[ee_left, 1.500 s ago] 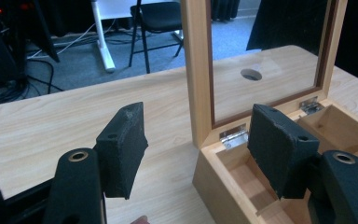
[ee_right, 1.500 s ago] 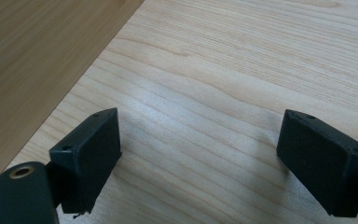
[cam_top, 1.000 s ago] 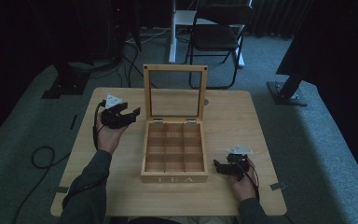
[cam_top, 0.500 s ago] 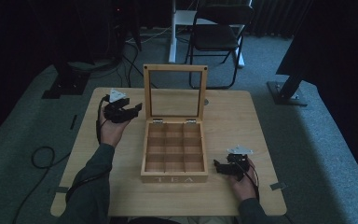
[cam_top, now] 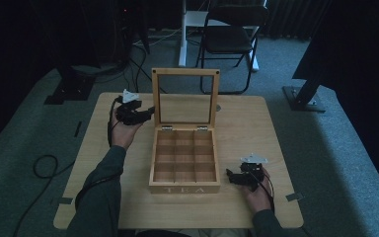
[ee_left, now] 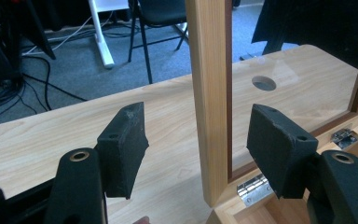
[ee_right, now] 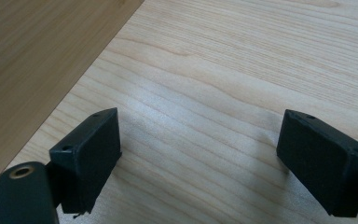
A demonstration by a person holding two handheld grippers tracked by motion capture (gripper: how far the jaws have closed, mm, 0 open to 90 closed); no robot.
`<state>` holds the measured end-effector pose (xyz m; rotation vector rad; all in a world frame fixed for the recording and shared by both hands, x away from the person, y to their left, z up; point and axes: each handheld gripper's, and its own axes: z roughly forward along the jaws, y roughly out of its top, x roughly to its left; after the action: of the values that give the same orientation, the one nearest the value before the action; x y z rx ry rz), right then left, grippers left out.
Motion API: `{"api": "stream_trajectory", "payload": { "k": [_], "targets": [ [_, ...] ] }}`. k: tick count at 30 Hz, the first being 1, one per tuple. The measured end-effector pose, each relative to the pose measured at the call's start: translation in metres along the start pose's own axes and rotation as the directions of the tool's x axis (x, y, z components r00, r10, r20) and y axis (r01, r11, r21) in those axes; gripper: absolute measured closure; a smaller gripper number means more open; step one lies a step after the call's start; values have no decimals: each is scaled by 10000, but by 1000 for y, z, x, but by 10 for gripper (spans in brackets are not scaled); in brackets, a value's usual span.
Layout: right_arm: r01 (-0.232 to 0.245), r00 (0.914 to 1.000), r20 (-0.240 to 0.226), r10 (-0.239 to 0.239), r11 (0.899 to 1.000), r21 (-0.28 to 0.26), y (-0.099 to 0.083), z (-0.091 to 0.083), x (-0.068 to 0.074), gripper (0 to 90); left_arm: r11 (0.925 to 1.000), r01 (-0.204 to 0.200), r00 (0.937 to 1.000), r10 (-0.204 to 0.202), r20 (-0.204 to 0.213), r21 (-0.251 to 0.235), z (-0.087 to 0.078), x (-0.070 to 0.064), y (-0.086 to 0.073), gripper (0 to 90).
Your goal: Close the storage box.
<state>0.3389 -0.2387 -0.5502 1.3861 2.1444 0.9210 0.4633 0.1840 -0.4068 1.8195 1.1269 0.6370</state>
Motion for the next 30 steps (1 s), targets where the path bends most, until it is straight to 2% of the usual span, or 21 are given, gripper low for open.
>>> {"api": "stream_trajectory", "payload": {
  "k": [7,11,19,26,30],
  "targets": [
    [-2,10000,0,2,10000,1,0,0,0,131,9997,-129,9999,127,90,193,14,0,8,374],
    [3,10000,-2,-3,10000,-2,0,0,0,131,9996,-40,9995,31,310,289,21,1,13,379],
    [-1,10000,0,1,10000,0,0,0,0,131,9994,99,9994,-110,339,327,32,1,22,385],
    [4,10000,3,-4,10000,-4,0,0,0,130,9986,152,9987,-176,485,498,40,-2,23,411],
    [34,10000,-30,-34,10000,0,0,0,1,131,9979,351,9980,-379,514,539,43,-1,23,411]
  ]
}}
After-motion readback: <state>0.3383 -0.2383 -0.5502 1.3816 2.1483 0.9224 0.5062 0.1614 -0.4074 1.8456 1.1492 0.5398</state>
